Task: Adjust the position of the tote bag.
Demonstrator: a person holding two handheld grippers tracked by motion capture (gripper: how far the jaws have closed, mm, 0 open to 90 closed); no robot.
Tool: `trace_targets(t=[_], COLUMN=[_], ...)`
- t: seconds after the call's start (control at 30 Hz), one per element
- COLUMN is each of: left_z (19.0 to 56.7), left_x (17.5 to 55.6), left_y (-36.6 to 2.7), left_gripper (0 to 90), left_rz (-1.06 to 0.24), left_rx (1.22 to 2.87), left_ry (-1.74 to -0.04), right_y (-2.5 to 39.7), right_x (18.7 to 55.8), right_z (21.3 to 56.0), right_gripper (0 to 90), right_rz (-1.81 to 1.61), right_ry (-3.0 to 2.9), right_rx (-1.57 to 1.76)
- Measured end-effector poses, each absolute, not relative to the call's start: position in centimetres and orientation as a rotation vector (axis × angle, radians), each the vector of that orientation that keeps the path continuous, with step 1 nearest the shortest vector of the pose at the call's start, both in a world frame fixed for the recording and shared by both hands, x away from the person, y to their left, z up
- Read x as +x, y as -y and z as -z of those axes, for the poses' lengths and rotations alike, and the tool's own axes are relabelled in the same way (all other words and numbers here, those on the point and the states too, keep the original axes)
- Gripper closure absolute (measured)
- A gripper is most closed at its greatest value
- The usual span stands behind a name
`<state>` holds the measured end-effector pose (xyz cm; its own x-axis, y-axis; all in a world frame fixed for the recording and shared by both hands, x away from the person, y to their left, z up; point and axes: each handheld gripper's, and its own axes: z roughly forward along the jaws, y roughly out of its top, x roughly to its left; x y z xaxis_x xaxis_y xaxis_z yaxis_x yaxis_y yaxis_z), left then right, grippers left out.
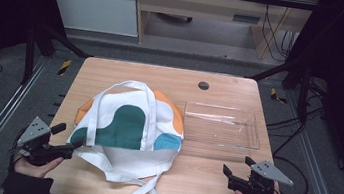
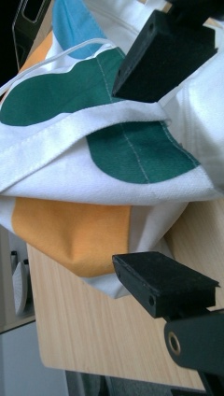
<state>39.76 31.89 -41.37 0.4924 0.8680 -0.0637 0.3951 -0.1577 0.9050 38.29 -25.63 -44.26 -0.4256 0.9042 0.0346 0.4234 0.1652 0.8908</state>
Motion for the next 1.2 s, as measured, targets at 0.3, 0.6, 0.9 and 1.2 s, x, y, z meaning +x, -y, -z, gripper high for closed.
trace_targets(t=[0.3,0.6,0.9,1.2], left_z=[42.4,43.3,43.6,44.4], left_x=[38.9,38.2,38.1,38.5], left_y=[-32.3,-33.3,-33.0,-32.6], left_gripper=[20.8,25.5,31.6,46.6], left_rz=[-0.616,-0.605,-0.607,-0.586], left_rx=[1.791,1.799,1.833,1.870], left_ry=[-1.053,-1.071,-1.051,-1.055], right_y=[24.5,22.5,21.2,19.5], right_x=[38.1,38.2,38.3,38.6], right_z=[44.1,43.6,43.2,42.6], right_gripper=[25.4,35.5,42.1,51.1], right_rz=[-1.213,-1.231,-1.262,-1.301], right_ry=[-1.953,-2.013,-2.028,-2.049], right_rx=[1.237,1.187,1.164,1.130])
